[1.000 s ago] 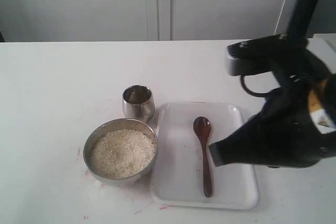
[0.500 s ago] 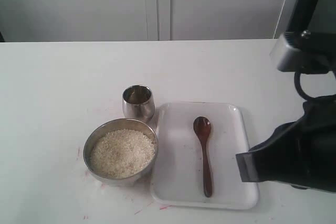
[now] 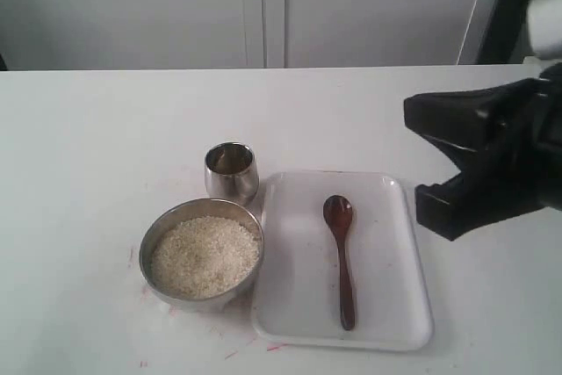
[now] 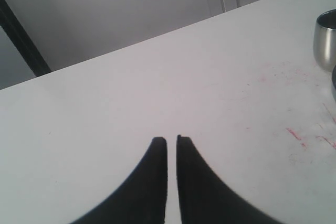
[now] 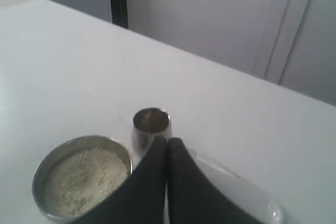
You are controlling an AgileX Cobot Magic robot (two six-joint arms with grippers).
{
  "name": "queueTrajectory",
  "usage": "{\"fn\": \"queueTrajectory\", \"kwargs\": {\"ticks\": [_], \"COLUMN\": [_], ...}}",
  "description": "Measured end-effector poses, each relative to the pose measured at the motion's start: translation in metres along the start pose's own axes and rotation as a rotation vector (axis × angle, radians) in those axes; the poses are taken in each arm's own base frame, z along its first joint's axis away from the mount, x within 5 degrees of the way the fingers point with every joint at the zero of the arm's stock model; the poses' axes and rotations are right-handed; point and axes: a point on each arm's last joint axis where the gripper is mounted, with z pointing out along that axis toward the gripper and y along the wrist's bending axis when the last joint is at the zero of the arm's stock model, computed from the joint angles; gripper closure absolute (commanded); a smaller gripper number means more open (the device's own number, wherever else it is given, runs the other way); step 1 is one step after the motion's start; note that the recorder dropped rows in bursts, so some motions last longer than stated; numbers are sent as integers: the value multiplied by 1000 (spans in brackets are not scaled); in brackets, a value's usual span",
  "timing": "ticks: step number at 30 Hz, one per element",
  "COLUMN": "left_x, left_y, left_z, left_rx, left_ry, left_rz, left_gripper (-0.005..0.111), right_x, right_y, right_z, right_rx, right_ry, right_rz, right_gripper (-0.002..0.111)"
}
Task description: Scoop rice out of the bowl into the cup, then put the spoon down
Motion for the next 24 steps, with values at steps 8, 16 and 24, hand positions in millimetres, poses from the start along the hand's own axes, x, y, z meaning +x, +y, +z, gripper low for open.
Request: {"fn": "queueTrajectory", "kwargs": {"ticks": [8,16,24], "left_x": [0,0,0], "left_y": [0,0,0], "left_z": [0,0,0], "left_rx": [0,0,0], "left_ry": [0,0,0], "left_rz": [0,0,0], "left_gripper": [92,92,92], "right_x": [40,95,133], "right_y": [-21,-32,-36], "right_z": [-29,-47,-56], "right_rx": [91,249,365], "right_ry": [-198,-177,-172], "right_rz": [0,28,47], "right_gripper": [108,108,108]}}
